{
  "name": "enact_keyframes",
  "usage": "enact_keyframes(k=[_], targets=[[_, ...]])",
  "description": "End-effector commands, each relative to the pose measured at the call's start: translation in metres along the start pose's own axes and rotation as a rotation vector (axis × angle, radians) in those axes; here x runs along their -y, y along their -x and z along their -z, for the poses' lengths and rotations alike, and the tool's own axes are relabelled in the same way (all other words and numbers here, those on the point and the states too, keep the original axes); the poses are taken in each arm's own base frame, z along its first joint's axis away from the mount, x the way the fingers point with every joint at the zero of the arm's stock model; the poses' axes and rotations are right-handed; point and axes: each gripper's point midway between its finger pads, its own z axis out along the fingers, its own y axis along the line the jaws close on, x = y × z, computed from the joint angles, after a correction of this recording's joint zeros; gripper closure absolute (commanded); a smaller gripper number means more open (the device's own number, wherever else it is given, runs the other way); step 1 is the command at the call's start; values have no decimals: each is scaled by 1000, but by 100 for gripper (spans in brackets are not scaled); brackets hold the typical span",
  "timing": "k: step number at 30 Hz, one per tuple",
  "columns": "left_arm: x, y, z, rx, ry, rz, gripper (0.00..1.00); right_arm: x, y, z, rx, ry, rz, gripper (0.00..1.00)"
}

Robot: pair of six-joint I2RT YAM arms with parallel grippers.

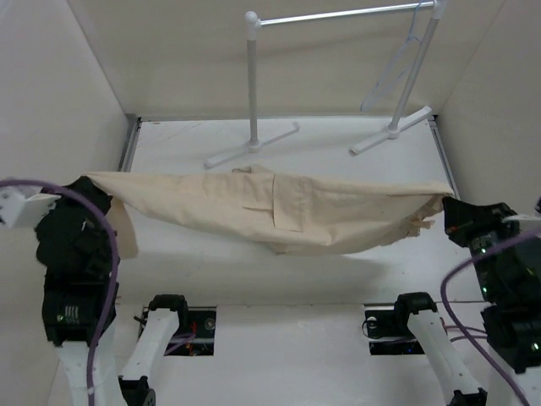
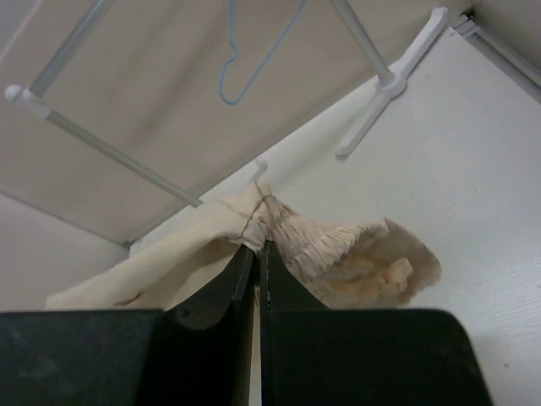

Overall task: Place the trousers on the hanger
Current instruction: Flatten out the trousers at the center of the board.

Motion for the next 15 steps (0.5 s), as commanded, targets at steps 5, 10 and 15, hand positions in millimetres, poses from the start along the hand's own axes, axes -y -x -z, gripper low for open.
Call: enact_keyframes(k=[5,10,15], targets=[[1,-90,-88,-100,99,-149,98,3,-57,-125,-172,-65,-44,100],[63,-93,-151,-93,25,-117,98,2,-48,-174,-164,-78,-61,100],[103,-82,-180,-47,-39,-141,98,26,-45,-208,-163,-143,-66,100]])
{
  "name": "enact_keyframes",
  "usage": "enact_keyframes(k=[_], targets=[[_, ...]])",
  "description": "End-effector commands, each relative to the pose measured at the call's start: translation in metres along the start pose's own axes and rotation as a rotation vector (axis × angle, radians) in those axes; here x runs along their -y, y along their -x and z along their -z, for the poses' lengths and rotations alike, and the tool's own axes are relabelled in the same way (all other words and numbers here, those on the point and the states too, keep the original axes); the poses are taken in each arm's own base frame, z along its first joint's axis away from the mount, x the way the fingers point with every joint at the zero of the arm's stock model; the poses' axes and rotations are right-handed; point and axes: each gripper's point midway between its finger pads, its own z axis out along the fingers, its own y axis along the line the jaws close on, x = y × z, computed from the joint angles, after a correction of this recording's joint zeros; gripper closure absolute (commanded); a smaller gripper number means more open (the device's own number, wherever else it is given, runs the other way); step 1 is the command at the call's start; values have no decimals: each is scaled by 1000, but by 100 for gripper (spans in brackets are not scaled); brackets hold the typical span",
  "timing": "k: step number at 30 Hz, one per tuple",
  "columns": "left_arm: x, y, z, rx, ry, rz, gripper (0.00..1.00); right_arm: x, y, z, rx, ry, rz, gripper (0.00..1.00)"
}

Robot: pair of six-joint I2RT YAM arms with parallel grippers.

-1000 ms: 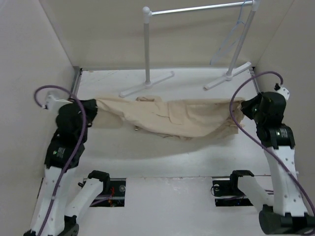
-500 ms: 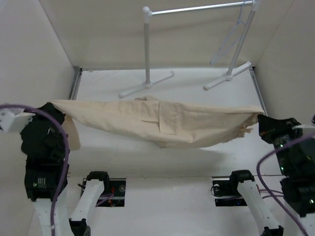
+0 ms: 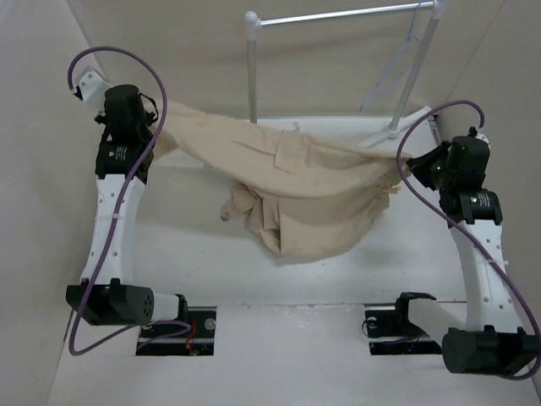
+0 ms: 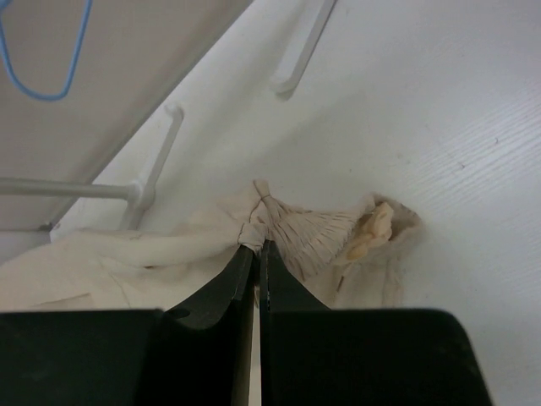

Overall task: Place the trousers on the hanger
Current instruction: Flatten out the trousers at the center of the board.

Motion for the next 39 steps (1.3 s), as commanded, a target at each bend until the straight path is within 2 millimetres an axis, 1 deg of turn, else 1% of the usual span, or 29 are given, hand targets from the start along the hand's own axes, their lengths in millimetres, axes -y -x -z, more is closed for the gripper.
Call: enact_keyframes(k=[1,2,5,6,8,9,10,12,14,16,17,18,20,21,22,23,24,25,26,27,28,29,31,32,33,35,37,38,39], targets=[[26,63,16,191,-114,68,96,-24,57,-10,160,90,-30,100],[21,46,7,174,-101,50,95,-18,59,-21,159,73,-41,100],[-14,-29,-21,65,-17,-18,84,6,66,-67,122,4,-102,99],[-25,-51,-26,25,12,-41,79,11,69,-83,104,-15,-126,98],[-45,-92,-27,-62,53,-79,67,22,74,-119,75,-66,-149,94],[-53,-109,-24,-99,67,-101,63,27,74,-134,58,-93,-160,89],[-61,-124,-20,-131,83,-122,58,29,73,-147,42,-112,-162,80],[-81,-148,-7,-194,114,-140,51,35,72,-160,19,-147,-159,61],[-102,-173,10,-263,149,-138,51,34,71,-154,28,-163,-132,48],[-120,-205,31,-343,170,-137,52,27,61,-136,33,-149,-88,41],[-125,-220,40,-382,169,-133,53,24,54,-124,37,-139,-69,39],[-129,-241,52,-434,159,-121,54,23,48,-115,42,-133,-63,38],[-130,-280,73,-537,132,-91,54,19,25,-90,42,-106,-38,39],[-128,-298,82,-587,122,-68,54,20,10,-79,34,-97,-25,44],[-124,-314,88,-629,107,-60,54,22,-6,-68,21,-85,-17,59],[-117,-327,91,-654,82,-57,53,26,-25,-58,-3,-77,-13,77],[-109,-336,92,-669,56,-45,52,33,-45,-49,-32,-69,-10,91],[-100,-345,92,-680,27,-38,51,41,-66,-40,-65,-68,-7,96],[-88,-352,92,-690,-7,-31,50,54,-86,-32,-99,-86,-4,97],[-77,-358,90,-699,-37,-31,49,67,-103,-26,-128,-103,-4,96],[-68,-363,88,-704,-54,-35,48,80,-119,-20,-157,-120,-1,92],[-61,-370,85,-708,-68,-40,48,92,-132,-15,-178,-137,-2,83],[-49,-382,80,-721,-90,-59,47,113,-153,-8,-208,-162,-6,61],[-45,-387,78,-728,-96,-62,47,116,-157,-7,-206,-166,-21,54],[-40,-391,76,-735,-106,-63,47,114,-156,-6,-200,-161,-38,47],[-33,-401,74,-750,-118,-68,47,110,-163,-10,-235,-171,-49,42],[-32,-408,73,-763,-116,-78,49,116,-167,-21,-252,-209,-60,42],[-30,-411,72,-766,-117,-82,52,121,-170,-28,-262,-232,-65,42],[-29,-412,71,-766,-116,-80,59,128,-172,-36,-266,-258,-70,44]])
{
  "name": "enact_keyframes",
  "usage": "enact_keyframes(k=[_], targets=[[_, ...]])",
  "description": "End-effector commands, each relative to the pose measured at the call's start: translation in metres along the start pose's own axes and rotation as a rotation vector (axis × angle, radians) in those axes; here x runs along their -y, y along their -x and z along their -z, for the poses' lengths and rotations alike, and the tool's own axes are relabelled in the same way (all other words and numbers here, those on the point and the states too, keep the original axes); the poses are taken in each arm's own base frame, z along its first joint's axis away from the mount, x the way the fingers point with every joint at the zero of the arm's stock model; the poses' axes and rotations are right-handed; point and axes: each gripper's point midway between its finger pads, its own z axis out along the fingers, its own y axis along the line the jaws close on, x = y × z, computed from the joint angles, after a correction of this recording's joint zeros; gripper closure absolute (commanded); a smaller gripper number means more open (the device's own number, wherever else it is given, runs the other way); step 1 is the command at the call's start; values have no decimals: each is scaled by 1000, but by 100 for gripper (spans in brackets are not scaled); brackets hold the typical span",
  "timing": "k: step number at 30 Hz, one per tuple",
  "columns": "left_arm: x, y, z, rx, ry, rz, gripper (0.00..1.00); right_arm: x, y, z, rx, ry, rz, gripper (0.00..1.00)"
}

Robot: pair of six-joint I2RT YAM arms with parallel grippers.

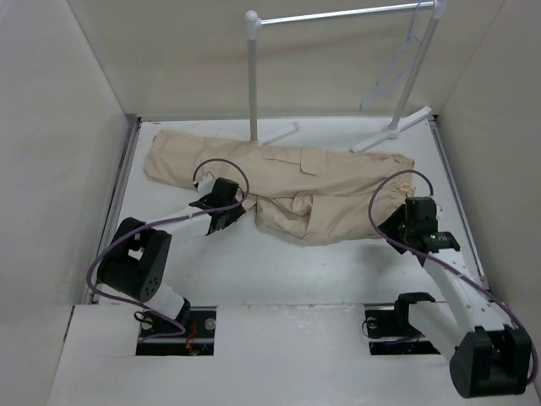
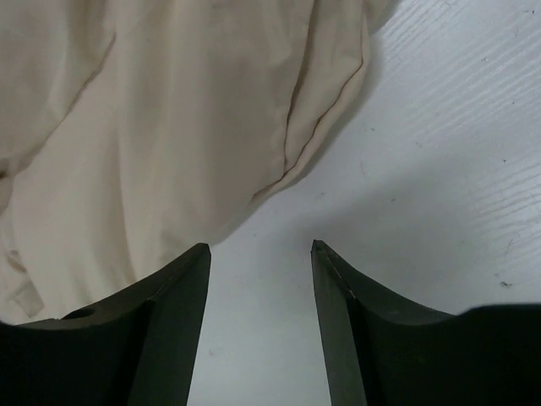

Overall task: Place the trousers on the hanger
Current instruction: Flatten out the trousers at the center of the board.

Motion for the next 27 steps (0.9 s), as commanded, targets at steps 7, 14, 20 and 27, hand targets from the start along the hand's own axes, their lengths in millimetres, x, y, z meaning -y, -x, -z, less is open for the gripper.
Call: enact_keyframes(k=[7,14,20,27], targets=[[24,29,29,61,-107,59,98,3,37,-66,45,-79,-111,59],[-18,66,120,148,-138,150,100,-10,57,-80,58,-68,-124,92],[-38,102,218,240,-180,229,100,-4,83,-60,140,-69,-199,100],[-92,165,304,481,23,330,100,-15,102,-19,206,-8,-231,100]])
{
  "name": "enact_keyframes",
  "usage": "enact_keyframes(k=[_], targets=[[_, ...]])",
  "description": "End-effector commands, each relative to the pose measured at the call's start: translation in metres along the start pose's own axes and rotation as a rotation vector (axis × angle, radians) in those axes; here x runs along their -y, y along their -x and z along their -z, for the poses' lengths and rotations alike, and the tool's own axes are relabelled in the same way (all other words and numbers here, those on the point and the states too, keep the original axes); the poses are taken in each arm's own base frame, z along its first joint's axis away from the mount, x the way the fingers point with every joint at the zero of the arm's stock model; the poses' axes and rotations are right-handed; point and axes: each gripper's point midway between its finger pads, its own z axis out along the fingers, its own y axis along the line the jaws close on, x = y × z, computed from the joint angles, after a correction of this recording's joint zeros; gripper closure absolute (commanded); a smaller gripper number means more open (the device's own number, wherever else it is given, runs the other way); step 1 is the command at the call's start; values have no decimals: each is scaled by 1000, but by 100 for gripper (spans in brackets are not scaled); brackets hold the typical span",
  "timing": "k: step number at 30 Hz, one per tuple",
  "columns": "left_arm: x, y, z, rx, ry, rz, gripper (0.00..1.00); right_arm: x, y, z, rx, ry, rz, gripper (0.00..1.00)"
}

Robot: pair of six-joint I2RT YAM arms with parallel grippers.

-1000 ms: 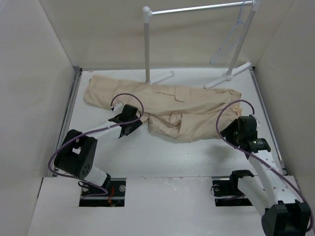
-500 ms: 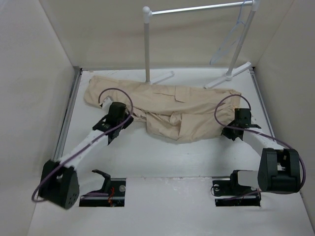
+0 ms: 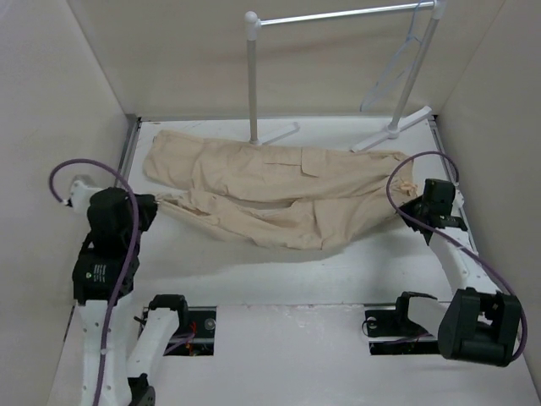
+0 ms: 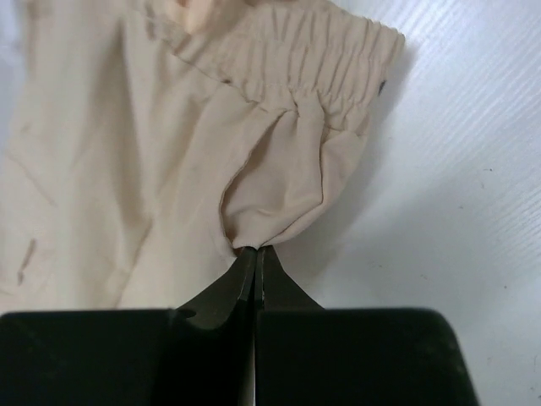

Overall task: Place the trousers on the hanger
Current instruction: Flatten out the trousers at the center of the board.

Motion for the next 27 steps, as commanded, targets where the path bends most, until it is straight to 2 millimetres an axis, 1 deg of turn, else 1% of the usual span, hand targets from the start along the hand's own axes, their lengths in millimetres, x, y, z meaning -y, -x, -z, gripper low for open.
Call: enact_keyframes(k=[1,3,4,5,6,8,9,10,12,13,14,15,16,17,19,20,21,22,23,25,27], targets=[[-35,43,29,137,193,-46,100,-20,22,24,58,61,-25,100],[-49,68,40,245,281,-43,100,-20,20,34,55,75,-27,100],[-63,76,45,306,336,-43,100,-19,19,39,51,78,-27,100],[-79,75,45,340,389,-50,99,-17,14,44,41,83,-25,100],[-97,67,41,340,442,-61,99,-12,8,47,27,80,-26,100],[-132,48,26,313,551,-91,98,2,0,50,13,60,-37,100],[-145,46,18,327,602,-108,98,8,-1,49,16,45,-41,100],[-152,46,9,337,637,-112,98,18,-1,46,23,18,-53,100],[-149,46,-11,322,641,-99,98,18,-2,46,16,20,-66,100],[-149,45,-19,305,642,-93,98,14,-2,46,9,28,-73,100],[-143,41,-26,278,615,-77,98,11,-3,45,0,33,-69,100],[-134,37,-32,250,573,-62,98,8,-2,45,-2,39,-67,100],[-126,37,-34,238,537,-48,98,4,2,46,6,44,-61,100],[-112,40,-34,236,483,-24,98,0,7,48,21,53,-56,100],[-82,56,-30,247,400,0,98,-11,16,53,37,75,-50,100],[-68,63,-28,242,374,-4,98,-17,16,55,27,89,-49,100],[-59,67,-27,230,366,-18,98,-20,16,57,22,97,-47,100],[-57,68,-25,214,379,-38,98,-22,10,61,3,101,-38,100],[-63,67,-23,205,412,-55,98,-21,7,63,-6,102,-37,99],[-80,59,-11,205,457,-71,98,-12,-9,71,-30,106,-31,99],[-93,54,5,222,467,-79,99,2,-17,79,-30,98,-27,99]])
